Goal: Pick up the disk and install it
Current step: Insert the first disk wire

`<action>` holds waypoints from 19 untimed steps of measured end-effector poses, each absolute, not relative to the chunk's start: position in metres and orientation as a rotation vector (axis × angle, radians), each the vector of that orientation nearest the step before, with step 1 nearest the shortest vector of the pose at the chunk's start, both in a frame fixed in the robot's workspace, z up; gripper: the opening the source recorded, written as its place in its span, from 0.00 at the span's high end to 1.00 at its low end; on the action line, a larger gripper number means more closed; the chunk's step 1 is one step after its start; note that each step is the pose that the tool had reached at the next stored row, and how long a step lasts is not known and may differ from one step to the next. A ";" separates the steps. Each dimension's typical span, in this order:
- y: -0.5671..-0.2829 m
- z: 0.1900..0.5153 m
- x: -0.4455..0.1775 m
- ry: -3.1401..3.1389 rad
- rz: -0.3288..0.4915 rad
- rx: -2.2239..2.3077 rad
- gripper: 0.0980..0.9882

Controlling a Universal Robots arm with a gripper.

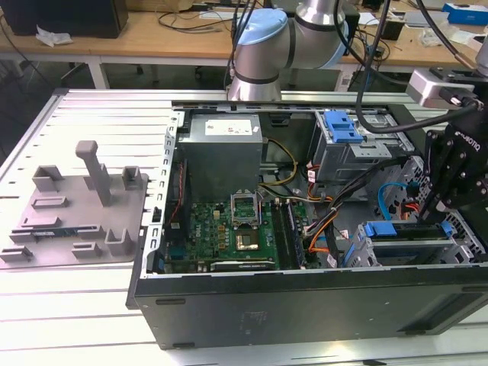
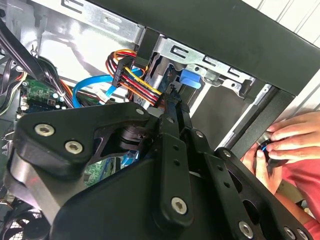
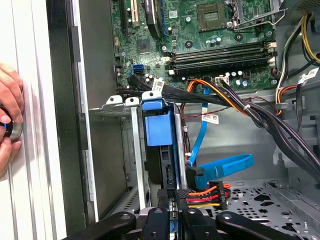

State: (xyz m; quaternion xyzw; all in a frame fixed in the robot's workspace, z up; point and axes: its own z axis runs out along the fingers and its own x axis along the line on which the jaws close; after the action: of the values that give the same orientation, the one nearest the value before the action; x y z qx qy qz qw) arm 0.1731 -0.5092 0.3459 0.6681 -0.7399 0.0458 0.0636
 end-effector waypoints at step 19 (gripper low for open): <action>-0.509 0.335 0.173 -2.233 0.141 2.016 0.93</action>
State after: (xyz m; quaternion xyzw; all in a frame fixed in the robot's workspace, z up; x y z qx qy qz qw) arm 0.1731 -0.5092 0.3349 0.6680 -0.7398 0.0469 0.0647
